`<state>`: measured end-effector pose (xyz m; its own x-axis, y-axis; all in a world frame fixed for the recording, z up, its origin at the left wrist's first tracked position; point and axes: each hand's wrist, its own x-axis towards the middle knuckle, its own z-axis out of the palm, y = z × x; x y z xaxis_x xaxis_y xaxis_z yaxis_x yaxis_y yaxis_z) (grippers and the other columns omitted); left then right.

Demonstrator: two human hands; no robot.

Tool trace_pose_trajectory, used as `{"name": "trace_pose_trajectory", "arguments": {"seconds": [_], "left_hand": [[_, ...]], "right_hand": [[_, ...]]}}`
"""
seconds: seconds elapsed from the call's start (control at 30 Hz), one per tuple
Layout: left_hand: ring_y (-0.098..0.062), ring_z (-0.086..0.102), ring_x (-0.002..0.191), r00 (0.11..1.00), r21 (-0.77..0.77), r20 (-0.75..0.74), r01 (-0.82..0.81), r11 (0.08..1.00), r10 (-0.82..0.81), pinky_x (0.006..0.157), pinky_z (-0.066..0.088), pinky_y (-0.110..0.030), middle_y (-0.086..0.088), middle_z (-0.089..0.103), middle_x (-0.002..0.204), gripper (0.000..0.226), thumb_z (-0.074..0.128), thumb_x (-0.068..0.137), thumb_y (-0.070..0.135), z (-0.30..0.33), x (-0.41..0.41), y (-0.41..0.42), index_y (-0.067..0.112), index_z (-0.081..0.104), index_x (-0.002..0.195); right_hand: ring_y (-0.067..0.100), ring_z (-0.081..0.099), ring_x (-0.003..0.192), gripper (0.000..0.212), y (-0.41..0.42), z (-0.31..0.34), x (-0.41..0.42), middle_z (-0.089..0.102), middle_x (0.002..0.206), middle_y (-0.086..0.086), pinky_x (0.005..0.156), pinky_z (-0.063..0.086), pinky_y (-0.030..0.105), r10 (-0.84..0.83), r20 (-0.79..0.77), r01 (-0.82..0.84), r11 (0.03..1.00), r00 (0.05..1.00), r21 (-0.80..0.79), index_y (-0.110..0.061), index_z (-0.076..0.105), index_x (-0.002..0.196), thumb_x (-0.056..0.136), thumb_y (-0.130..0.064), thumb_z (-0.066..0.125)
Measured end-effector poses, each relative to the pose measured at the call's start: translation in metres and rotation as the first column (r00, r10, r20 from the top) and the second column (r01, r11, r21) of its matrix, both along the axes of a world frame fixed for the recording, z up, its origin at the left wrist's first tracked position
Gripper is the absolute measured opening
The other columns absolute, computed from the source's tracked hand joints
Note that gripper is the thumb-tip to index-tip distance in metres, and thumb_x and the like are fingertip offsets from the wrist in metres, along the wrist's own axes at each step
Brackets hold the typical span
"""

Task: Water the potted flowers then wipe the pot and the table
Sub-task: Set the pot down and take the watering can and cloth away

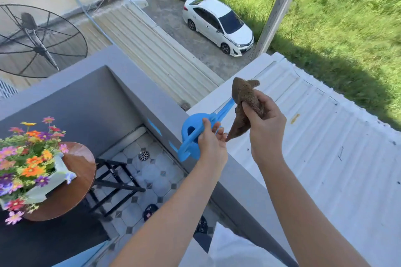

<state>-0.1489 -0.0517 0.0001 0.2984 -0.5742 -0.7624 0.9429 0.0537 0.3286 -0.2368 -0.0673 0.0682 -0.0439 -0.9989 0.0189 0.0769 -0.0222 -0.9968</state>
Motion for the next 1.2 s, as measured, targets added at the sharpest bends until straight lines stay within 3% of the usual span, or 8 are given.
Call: {"name": "trace_pose_trajectory", "arguments": {"seconds": [0.13,0.27,0.4,0.5,0.63,0.77,0.97,1.2], "left_hand": [[-0.011,0.050,0.057,0.992,0.043,0.122,-0.012,0.999,0.007,0.059,0.048,-0.023,-0.002,0.063,0.083,0.026,0.059,0.096,0.034,-0.003,-0.002,-0.003,0.008,0.063,0.097],[-0.011,0.052,0.054,0.955,0.042,0.295,-0.029,0.999,0.015,0.054,0.046,-0.021,-0.003,0.058,0.069,0.031,0.052,0.100,0.027,-0.006,0.016,0.009,0.007,0.059,0.079],[-0.011,0.048,0.049,0.891,0.091,0.451,0.015,0.996,-0.054,0.054,0.046,-0.023,-0.002,0.054,0.062,0.036,0.047,0.102,0.032,-0.014,0.054,0.034,0.007,0.056,0.077],[-0.010,0.046,0.044,0.809,0.122,0.581,0.024,0.992,-0.091,0.057,0.047,-0.027,0.001,0.052,0.056,0.038,0.047,0.101,0.034,-0.018,0.085,0.053,0.009,0.054,0.073],[-0.009,0.040,0.043,0.733,0.168,0.664,0.049,0.985,-0.150,0.053,0.041,-0.029,0.006,0.048,0.053,0.037,0.048,0.101,0.037,-0.023,0.135,0.077,0.010,0.052,0.075],[-0.012,0.038,0.043,0.668,0.266,0.706,0.058,0.962,-0.236,0.052,0.039,-0.030,0.007,0.041,0.049,0.041,0.042,0.102,0.041,-0.046,0.193,0.096,0.014,0.046,0.071],[-0.013,0.044,0.048,0.578,0.465,0.695,0.093,0.880,-0.428,0.058,0.043,-0.031,0.001,0.046,0.056,0.046,0.033,0.102,0.047,-0.157,0.261,0.113,0.009,0.052,0.085],[-0.015,0.048,0.048,0.588,0.601,0.583,0.152,0.784,-0.561,0.053,0.047,-0.027,-0.005,0.049,0.064,0.042,0.030,0.104,0.041,-0.392,0.318,0.111,0.008,0.050,0.089]], "right_hand": [[0.041,0.070,0.100,0.031,-0.001,-0.002,0.007,0.074,0.106,0.018,0.093,0.055,0.059,0.030,-0.003,-0.030,0.999,1.000,0.020,-0.014,0.072,0.113,0.085,-0.001,0.068],[0.040,0.071,0.097,0.032,0.001,-0.002,0.017,0.074,0.101,0.015,0.091,0.056,0.058,0.084,-0.004,-0.084,0.996,0.996,0.019,-0.022,0.074,0.108,0.086,0.001,0.067],[0.022,0.071,0.085,0.033,0.006,0.000,0.036,0.075,0.089,0.001,0.083,0.058,0.037,0.145,0.005,-0.145,0.989,0.989,0.040,-0.007,0.071,0.115,0.086,0.008,0.066],[0.042,0.067,0.096,0.032,0.015,-0.003,0.057,0.074,0.099,0.017,0.093,0.055,0.055,0.224,0.009,-0.224,0.974,0.975,0.039,-0.011,0.072,0.115,0.085,0.001,0.068],[0.042,0.069,0.099,0.032,0.030,-0.020,0.092,0.073,0.101,0.022,0.095,0.053,0.059,0.350,0.023,-0.349,0.926,0.937,0.144,-0.009,0.070,0.118,0.088,0.004,0.067],[0.031,0.072,0.093,0.032,0.045,-0.047,0.140,0.074,0.101,0.020,0.087,0.060,0.036,0.419,0.008,-0.411,0.886,0.908,0.216,-0.004,0.069,0.118,0.088,0.008,0.067],[0.012,0.071,0.087,0.032,0.071,-0.149,0.218,0.077,0.096,0.003,0.080,0.055,0.023,0.516,-0.056,-0.475,0.821,0.855,0.317,-0.010,0.072,0.112,0.087,0.009,0.066],[0.001,0.068,0.094,0.033,0.065,-0.374,0.278,0.074,0.105,-0.001,0.085,0.050,0.013,0.535,-0.166,-0.423,0.792,0.829,0.441,-0.014,0.069,0.111,0.087,0.008,0.066]]}}
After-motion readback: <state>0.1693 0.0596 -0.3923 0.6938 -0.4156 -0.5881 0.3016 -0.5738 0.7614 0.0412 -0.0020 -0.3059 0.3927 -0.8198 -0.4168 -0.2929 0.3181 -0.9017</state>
